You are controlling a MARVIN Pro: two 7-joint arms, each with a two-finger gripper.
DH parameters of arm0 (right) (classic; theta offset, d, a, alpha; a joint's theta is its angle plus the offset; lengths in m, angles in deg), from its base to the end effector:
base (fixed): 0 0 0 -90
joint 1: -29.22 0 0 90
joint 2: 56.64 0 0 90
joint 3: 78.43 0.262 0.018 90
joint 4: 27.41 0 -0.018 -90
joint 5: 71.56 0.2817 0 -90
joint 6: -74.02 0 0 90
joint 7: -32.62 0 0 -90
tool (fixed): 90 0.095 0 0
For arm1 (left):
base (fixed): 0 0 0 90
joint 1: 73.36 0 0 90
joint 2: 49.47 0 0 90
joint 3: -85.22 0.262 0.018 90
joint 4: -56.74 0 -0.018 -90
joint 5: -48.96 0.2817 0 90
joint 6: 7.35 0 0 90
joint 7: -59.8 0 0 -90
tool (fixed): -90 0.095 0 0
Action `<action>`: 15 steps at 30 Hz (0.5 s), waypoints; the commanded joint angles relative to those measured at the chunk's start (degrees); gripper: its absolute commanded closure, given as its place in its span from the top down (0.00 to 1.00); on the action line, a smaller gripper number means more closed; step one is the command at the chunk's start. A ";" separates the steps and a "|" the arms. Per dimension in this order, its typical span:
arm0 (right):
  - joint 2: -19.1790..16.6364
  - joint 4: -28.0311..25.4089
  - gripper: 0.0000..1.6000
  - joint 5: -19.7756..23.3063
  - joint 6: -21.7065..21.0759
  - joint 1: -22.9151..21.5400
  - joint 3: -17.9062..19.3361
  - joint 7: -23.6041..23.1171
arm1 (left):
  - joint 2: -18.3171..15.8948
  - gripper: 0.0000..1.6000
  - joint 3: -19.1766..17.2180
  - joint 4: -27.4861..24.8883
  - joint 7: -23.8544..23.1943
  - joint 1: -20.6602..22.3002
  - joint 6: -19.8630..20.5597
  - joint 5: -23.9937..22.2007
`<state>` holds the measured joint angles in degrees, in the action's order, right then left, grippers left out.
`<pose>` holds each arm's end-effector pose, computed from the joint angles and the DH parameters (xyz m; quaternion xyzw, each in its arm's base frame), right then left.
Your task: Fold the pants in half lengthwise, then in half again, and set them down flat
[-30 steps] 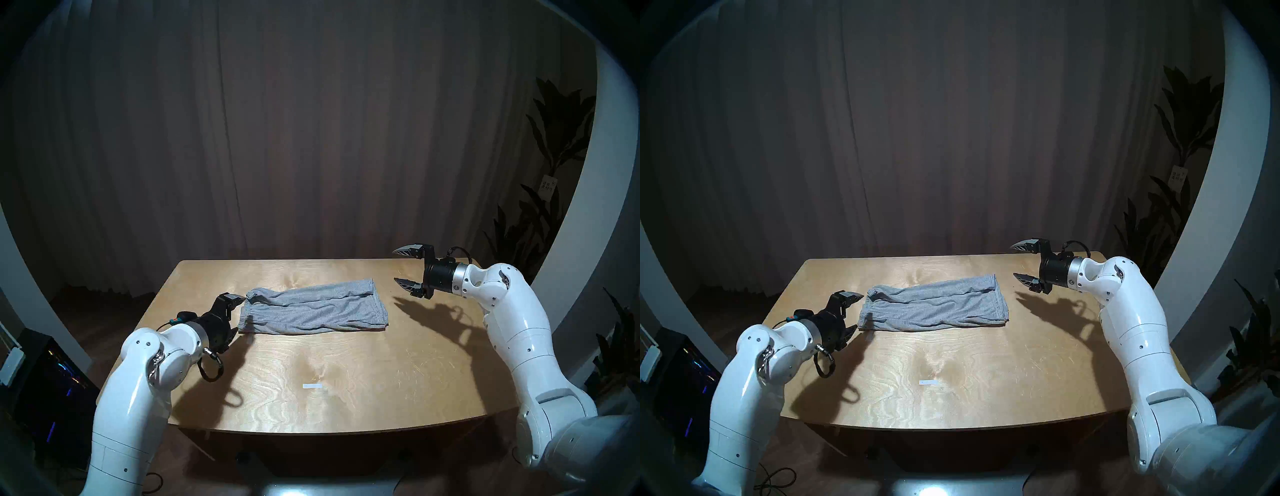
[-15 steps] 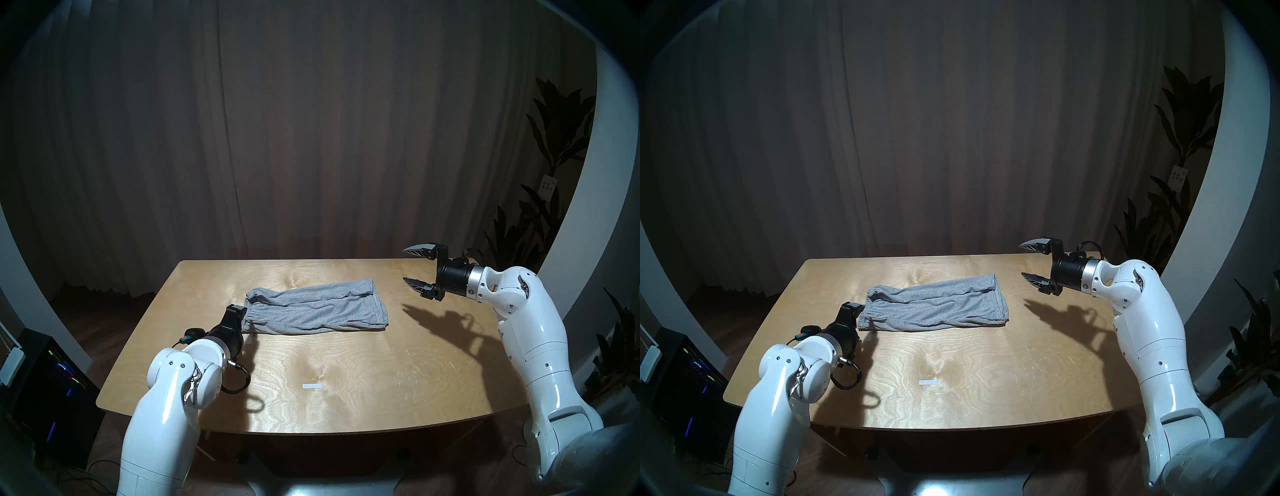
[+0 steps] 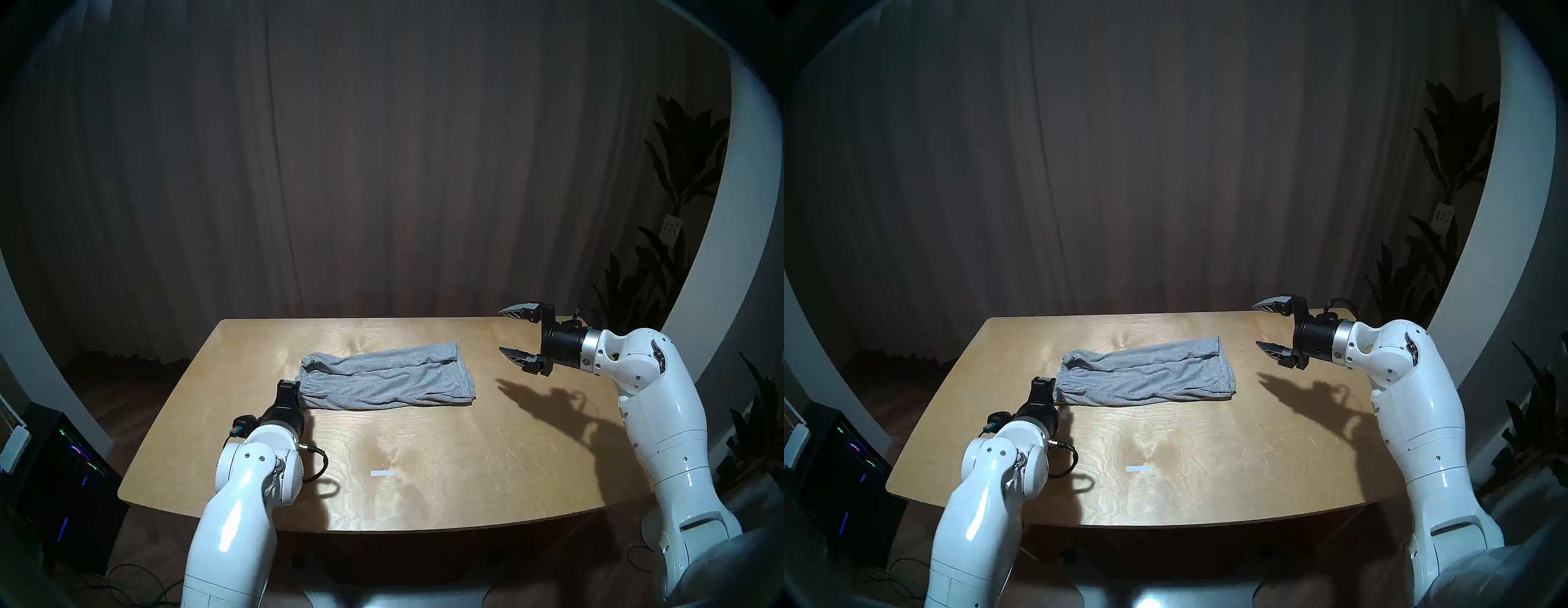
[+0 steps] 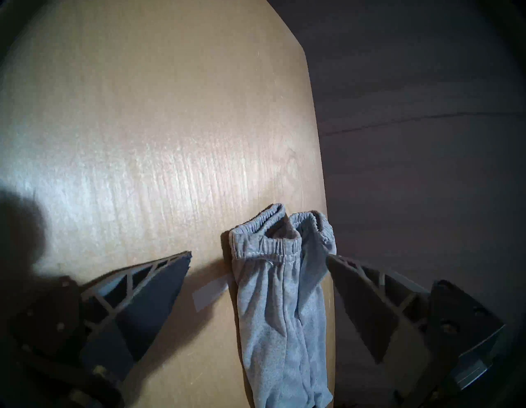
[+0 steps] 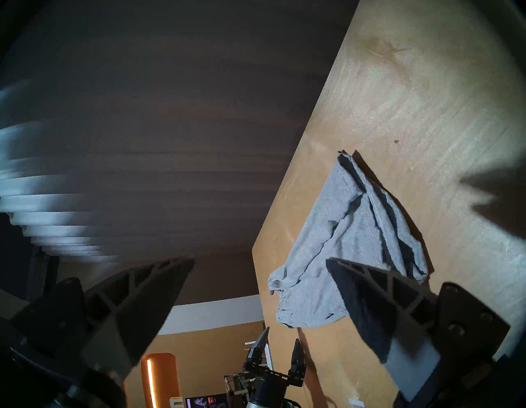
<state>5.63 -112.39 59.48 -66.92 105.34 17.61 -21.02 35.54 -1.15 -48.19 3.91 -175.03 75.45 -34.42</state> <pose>0.4125 -0.1054 -0.2044 -0.7415 0.3092 -0.2291 0.5496 0.3280 0.0122 -0.3093 0.6253 0.5945 0.4160 0.2873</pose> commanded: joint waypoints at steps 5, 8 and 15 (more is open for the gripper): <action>-0.06 -3.91 1.00 4.07 2.96 0.10 1.20 3.34 | -0.43 1.00 -1.26 2.57 -0.54 3.18 1.54 -2.15; 0.03 -4.26 1.00 4.35 3.36 0.03 1.29 3.93 | -0.87 1.00 -1.09 3.92 -1.19 3.45 2.13 -1.95; 0.32 -5.43 1.00 4.51 4.42 0.64 1.86 4.70 | -1.71 1.00 0.03 6.14 -0.96 5.58 5.16 -2.93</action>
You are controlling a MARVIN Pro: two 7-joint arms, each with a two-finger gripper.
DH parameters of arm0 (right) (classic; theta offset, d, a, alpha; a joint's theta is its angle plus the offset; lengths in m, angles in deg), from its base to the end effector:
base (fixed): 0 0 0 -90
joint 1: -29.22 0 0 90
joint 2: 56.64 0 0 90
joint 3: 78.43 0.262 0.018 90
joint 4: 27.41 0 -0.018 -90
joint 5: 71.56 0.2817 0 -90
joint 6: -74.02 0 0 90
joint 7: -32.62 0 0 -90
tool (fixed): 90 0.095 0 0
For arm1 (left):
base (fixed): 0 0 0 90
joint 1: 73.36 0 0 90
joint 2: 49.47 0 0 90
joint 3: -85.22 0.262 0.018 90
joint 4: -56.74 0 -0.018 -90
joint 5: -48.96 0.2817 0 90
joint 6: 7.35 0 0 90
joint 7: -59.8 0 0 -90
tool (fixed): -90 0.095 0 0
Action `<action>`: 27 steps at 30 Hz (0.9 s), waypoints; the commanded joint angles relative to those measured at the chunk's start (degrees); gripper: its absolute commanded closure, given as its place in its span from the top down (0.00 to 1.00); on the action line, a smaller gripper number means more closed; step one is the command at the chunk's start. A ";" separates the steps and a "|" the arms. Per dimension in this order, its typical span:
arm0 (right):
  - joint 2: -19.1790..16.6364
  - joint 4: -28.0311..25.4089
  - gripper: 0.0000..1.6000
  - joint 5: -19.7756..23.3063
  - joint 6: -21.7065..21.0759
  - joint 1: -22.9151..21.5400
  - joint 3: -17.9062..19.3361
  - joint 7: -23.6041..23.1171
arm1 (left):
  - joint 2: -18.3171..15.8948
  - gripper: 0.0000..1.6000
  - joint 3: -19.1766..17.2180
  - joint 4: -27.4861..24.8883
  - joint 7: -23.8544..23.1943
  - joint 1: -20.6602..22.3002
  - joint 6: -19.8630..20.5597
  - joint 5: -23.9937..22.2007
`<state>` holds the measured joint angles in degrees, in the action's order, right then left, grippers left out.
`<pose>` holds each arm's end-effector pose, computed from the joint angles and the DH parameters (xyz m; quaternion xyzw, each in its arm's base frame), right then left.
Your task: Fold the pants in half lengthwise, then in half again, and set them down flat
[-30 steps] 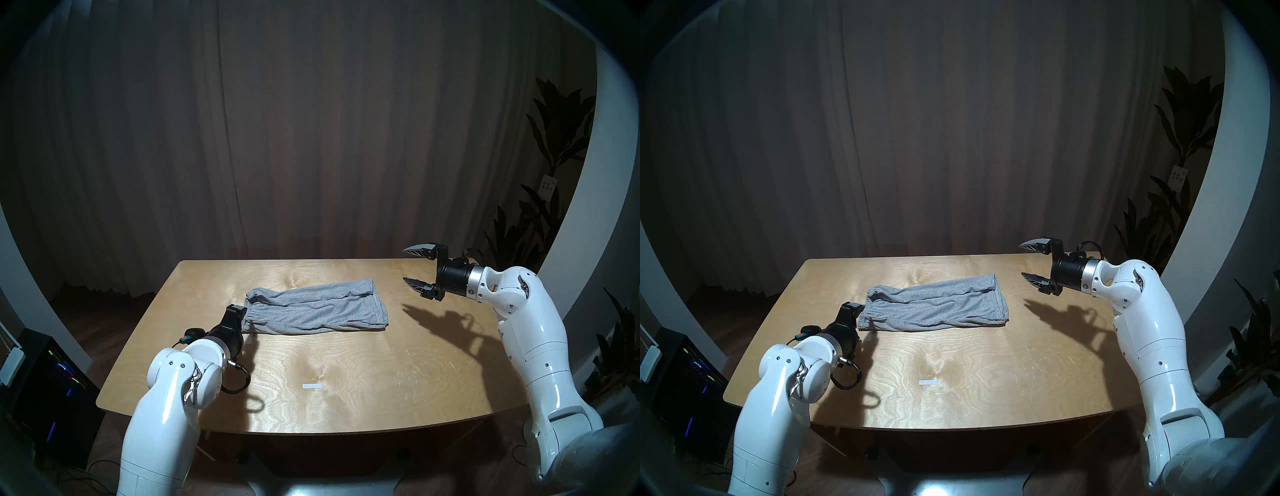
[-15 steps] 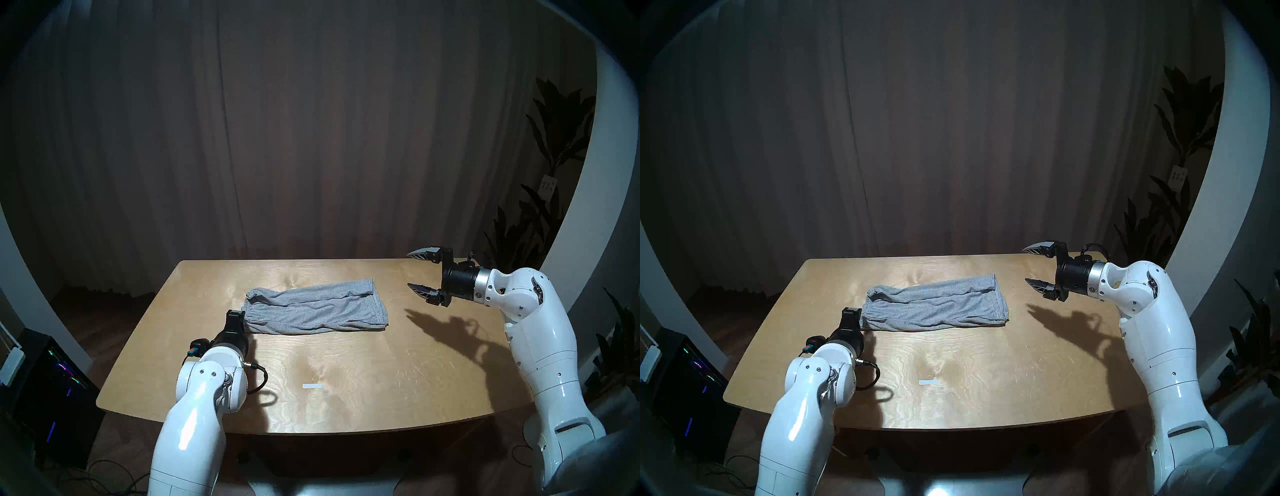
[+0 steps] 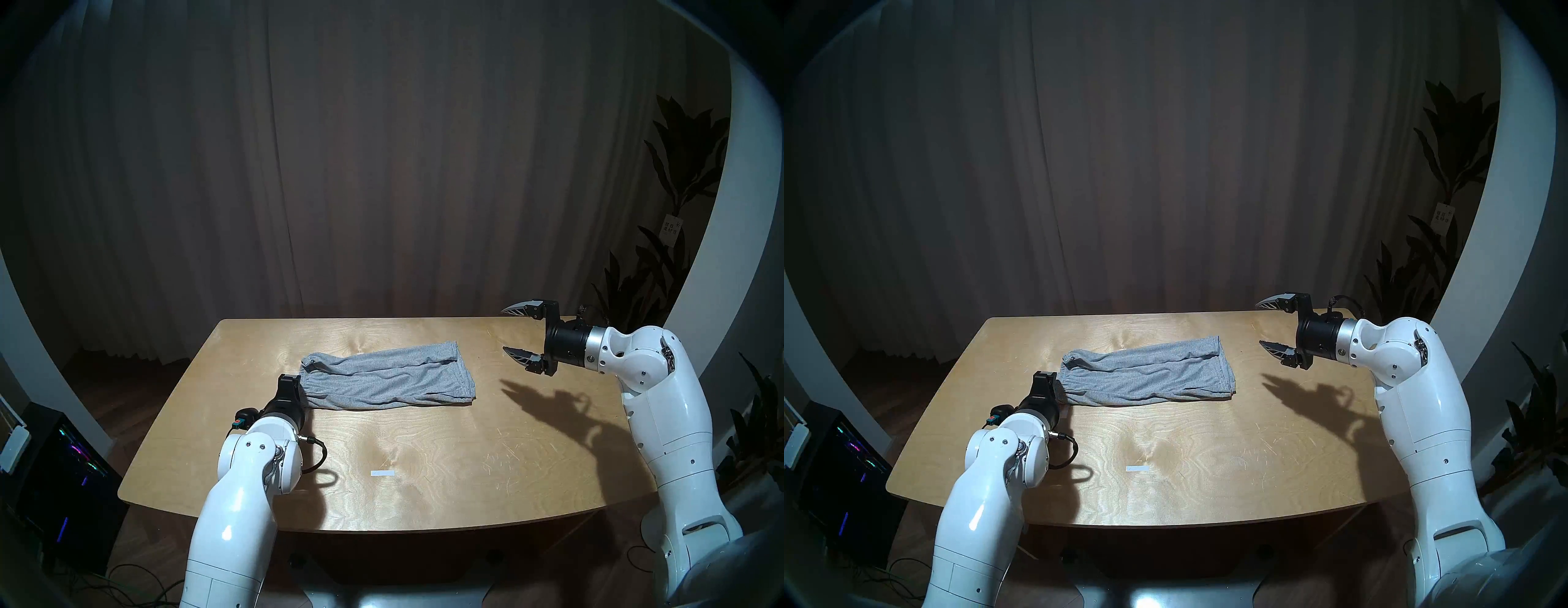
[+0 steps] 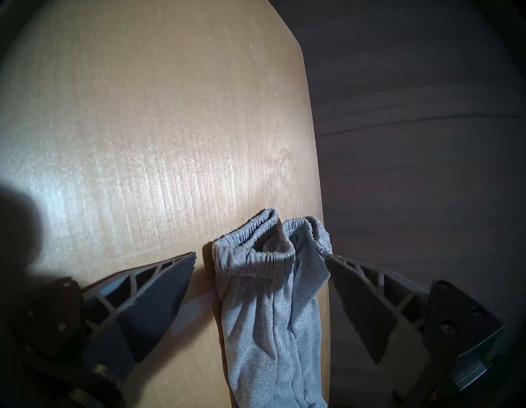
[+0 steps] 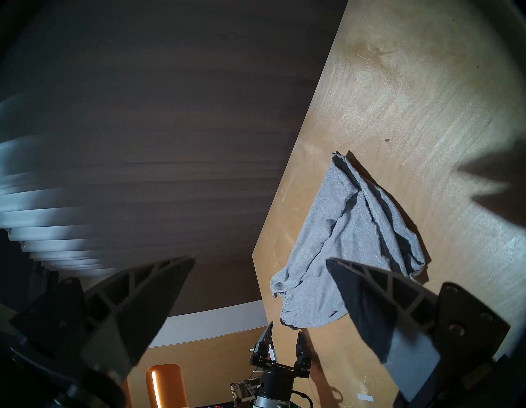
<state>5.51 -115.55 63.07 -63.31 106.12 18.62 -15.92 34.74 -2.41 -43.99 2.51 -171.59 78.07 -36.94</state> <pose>0.4090 -0.1057 -0.1943 -0.7379 0.3309 -0.2271 0.5426 0.3445 0.0206 -0.3141 0.6299 0.5897 0.4076 0.2989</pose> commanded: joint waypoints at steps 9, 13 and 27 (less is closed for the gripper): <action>0.48 -4.01 1.00 1.19 1.75 1.03 2.07 -0.04 | -0.20 1.00 2.52 4.79 1.57 4.17 2.84 -0.60; 0.50 -4.85 1.00 1.22 2.01 1.69 2.49 0.00 | -0.01 1.00 2.63 7.13 1.86 5.74 2.18 -0.12; 0.68 -7.11 1.00 1.24 2.94 3.64 4.14 -0.17 | -0.27 0.00 2.93 13.35 2.65 8.83 2.30 0.62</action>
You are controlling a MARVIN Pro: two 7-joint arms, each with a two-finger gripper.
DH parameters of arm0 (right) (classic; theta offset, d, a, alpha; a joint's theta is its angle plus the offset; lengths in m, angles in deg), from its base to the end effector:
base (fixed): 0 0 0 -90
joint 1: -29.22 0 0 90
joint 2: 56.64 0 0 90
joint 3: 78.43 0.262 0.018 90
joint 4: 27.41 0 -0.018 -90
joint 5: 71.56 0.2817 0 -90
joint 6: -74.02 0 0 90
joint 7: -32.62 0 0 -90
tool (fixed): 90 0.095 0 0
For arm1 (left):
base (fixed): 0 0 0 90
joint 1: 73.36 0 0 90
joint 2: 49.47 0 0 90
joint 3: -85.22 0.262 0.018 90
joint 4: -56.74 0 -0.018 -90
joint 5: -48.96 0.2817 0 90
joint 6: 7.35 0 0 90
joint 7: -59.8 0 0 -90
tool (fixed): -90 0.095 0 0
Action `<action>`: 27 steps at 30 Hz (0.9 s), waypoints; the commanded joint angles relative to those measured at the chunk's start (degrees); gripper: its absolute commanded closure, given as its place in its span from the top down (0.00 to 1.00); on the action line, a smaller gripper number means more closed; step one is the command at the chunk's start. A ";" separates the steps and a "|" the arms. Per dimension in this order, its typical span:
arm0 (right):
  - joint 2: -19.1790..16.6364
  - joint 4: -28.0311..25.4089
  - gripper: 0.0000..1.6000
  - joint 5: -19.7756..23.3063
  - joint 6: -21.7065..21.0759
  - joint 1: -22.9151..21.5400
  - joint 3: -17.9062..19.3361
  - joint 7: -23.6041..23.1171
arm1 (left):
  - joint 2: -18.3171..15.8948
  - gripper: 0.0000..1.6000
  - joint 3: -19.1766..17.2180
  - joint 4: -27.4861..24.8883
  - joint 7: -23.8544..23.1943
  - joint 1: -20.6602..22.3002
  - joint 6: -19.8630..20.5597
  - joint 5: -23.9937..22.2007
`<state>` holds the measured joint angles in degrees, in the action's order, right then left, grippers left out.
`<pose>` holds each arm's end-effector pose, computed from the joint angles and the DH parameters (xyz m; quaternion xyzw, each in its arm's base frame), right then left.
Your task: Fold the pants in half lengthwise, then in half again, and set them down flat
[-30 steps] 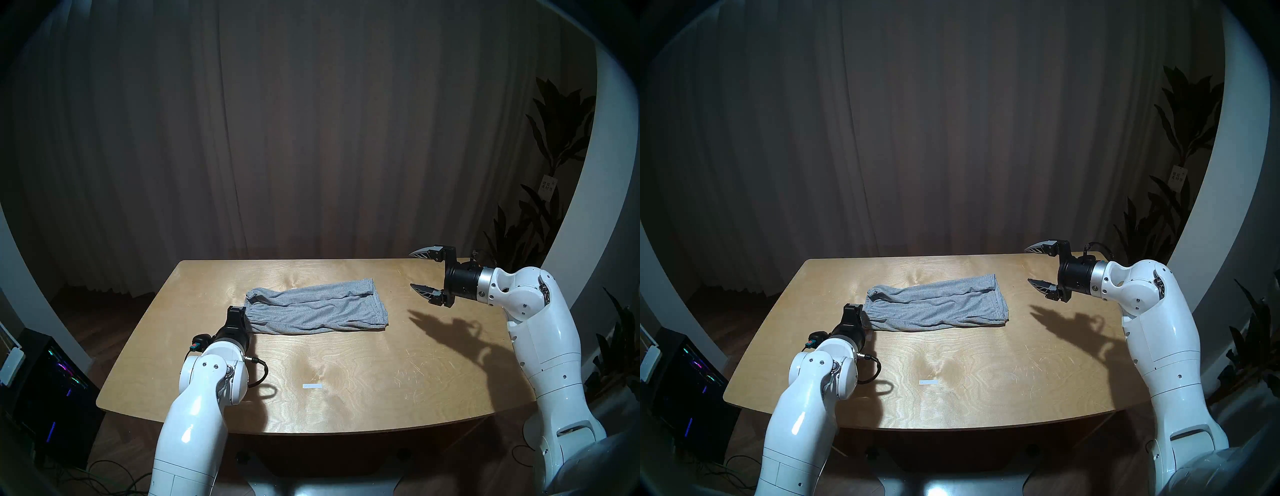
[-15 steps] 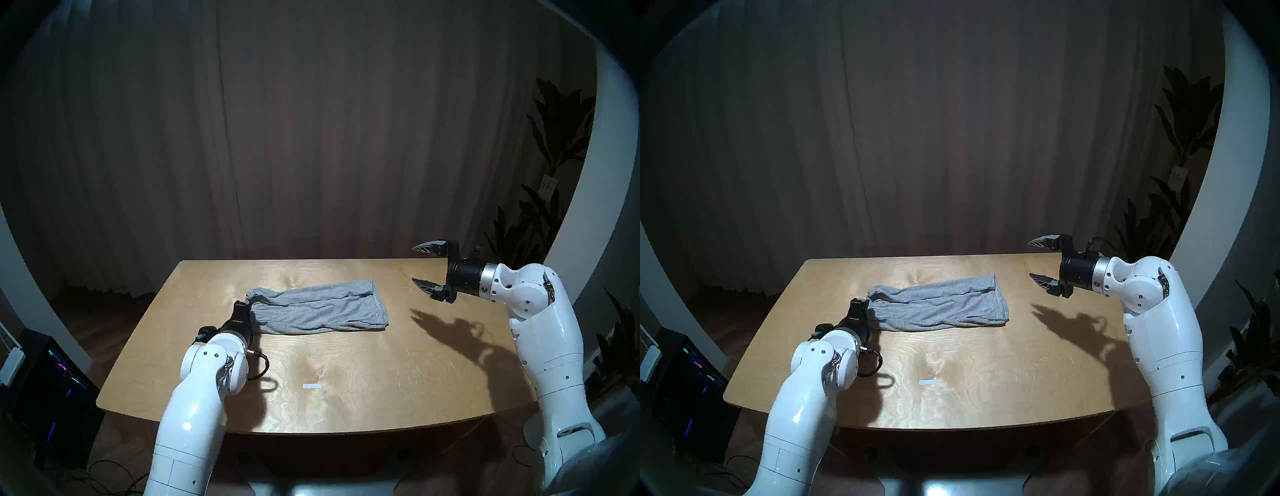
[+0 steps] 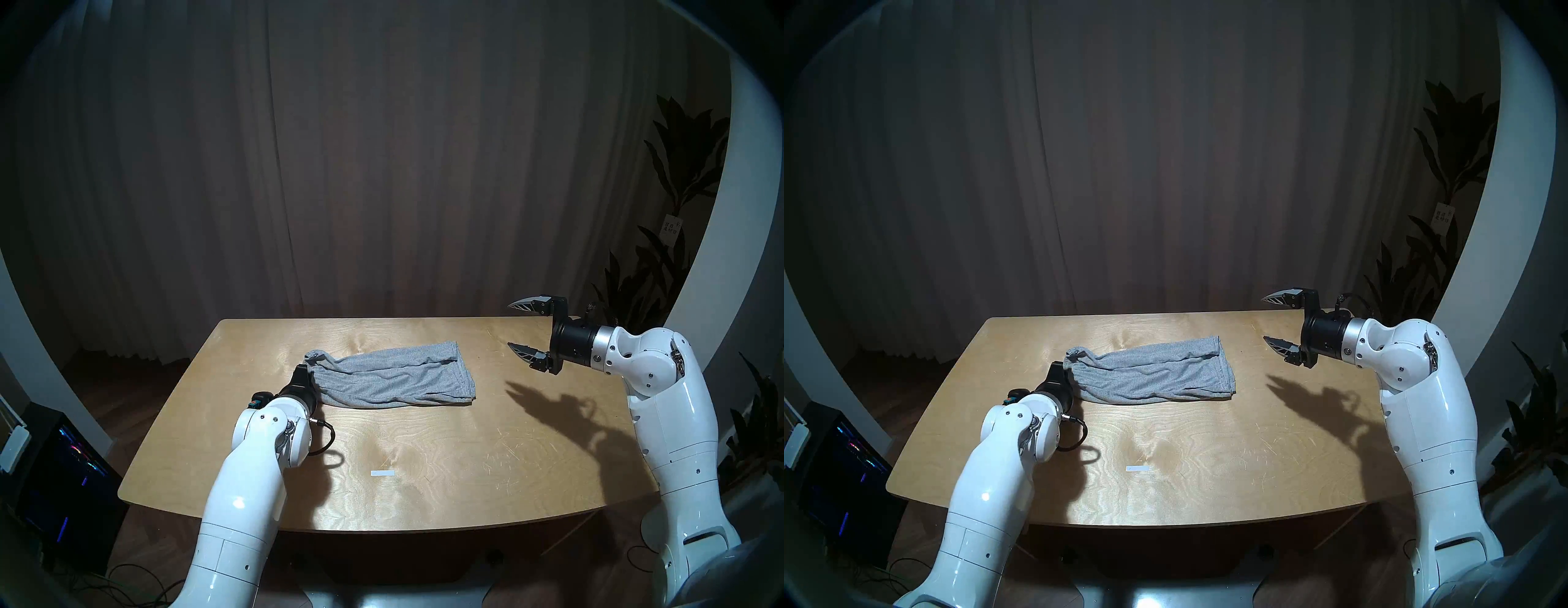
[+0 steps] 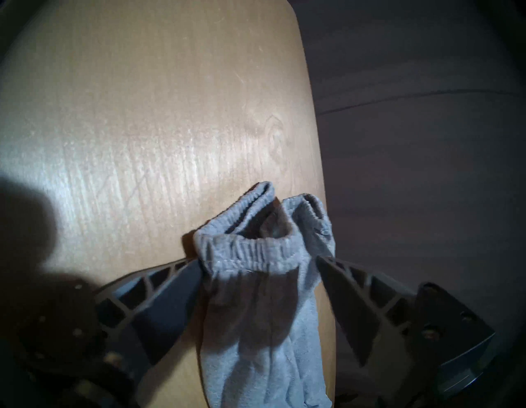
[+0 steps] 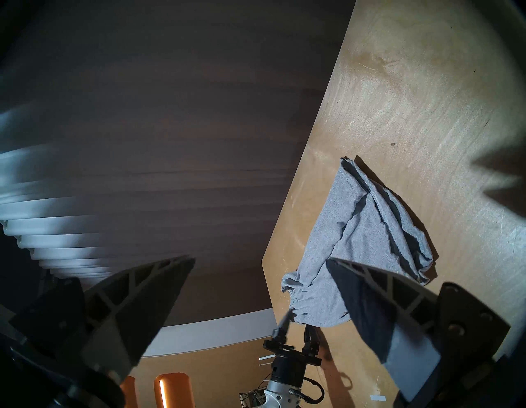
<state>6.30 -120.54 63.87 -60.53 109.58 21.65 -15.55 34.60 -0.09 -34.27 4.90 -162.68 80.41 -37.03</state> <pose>0.3963 -0.1078 -0.1854 -0.7202 0.3448 -0.2440 0.5503 0.3817 0.0099 -0.3242 0.6611 0.5785 0.3817 0.2873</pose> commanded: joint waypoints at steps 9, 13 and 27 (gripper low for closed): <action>0.18 -2.86 1.00 0.69 0.87 1.77 2.15 -0.48 | -0.52 0.00 2.26 -2.89 -0.62 -1.90 -1.09 4.41; 0.25 -2.74 1.00 0.71 0.90 2.32 2.51 -0.61 | -0.95 0.00 3.03 -6.40 -0.44 -1.92 -1.20 5.60; 0.54 -2.44 1.00 1.02 0.86 3.77 3.71 -0.92 | -1.33 0.00 6.48 -10.54 0.28 2.07 -0.86 8.59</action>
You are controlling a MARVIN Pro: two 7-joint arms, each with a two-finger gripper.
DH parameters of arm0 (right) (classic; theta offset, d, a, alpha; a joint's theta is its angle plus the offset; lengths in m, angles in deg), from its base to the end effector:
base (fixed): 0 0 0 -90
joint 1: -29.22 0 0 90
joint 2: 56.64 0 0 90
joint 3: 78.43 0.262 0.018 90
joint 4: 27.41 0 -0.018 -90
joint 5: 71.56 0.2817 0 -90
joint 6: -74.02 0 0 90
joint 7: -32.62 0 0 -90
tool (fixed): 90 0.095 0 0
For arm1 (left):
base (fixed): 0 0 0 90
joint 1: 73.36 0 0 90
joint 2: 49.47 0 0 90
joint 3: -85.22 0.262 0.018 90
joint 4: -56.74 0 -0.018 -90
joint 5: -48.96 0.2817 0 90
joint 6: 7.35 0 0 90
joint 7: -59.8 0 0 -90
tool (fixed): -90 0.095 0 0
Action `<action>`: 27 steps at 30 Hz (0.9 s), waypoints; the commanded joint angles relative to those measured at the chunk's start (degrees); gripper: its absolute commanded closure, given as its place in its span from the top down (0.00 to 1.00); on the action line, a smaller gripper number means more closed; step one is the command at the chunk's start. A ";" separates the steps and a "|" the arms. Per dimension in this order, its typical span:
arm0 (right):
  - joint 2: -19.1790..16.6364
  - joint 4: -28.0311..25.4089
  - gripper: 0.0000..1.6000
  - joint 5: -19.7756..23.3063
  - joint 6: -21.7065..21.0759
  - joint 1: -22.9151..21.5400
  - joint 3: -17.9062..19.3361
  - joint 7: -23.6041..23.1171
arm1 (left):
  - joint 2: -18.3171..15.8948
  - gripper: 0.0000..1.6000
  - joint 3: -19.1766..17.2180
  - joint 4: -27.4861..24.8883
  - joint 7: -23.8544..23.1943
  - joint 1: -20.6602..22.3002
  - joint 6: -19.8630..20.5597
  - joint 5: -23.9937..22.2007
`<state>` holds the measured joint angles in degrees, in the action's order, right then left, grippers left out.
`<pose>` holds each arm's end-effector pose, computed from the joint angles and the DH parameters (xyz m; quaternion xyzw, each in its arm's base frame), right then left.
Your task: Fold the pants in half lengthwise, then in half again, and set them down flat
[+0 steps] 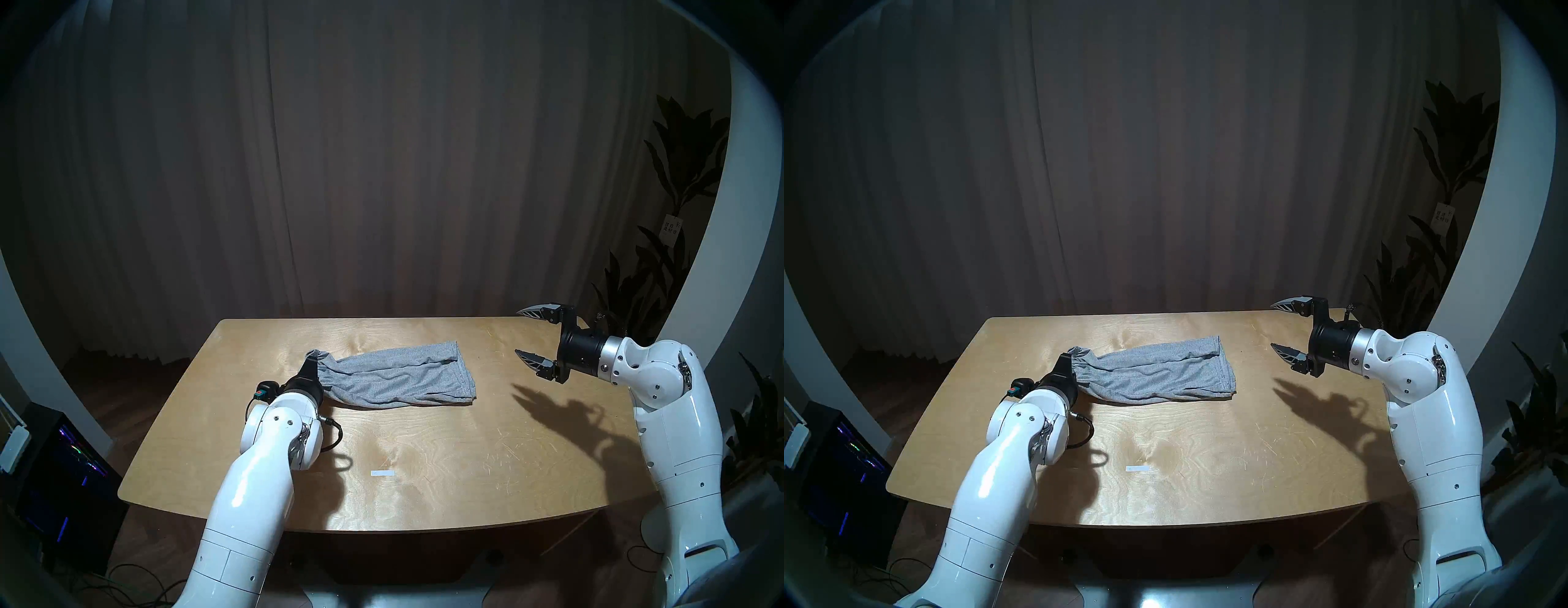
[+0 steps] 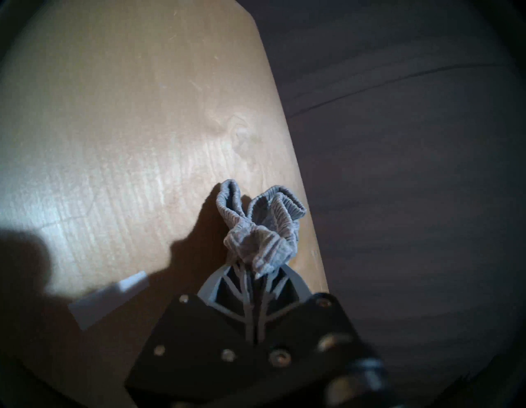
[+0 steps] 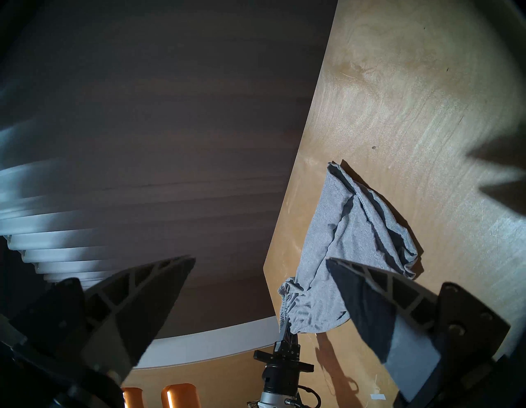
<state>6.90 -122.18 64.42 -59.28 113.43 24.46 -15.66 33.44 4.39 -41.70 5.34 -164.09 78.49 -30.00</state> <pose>0.3829 -0.1176 -0.1956 -0.7075 0.3714 -0.2438 0.5496 0.3774 -0.0104 -0.2880 0.6696 0.5207 0.4452 0.2869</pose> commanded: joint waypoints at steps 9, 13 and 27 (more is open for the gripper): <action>0.46 -0.05 1.00 0.86 -0.64 0.74 1.97 -1.24 | 0.21 0.00 7.82 -1.35 -1.17 7.19 2.72 4.83; 0.64 0.46 1.00 1.04 -0.90 1.33 2.79 -1.61 | 0.68 0.00 9.67 -0.85 -1.41 9.02 3.39 5.71; 0.63 2.06 1.00 1.87 -2.21 2.88 6.13 -2.57 | 4.86 0.00 18.10 6.16 -2.06 15.85 5.27 10.08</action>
<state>7.98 -120.11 65.41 -60.71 116.05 28.72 -17.10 35.23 19.06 -37.80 4.21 -153.93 83.74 -22.30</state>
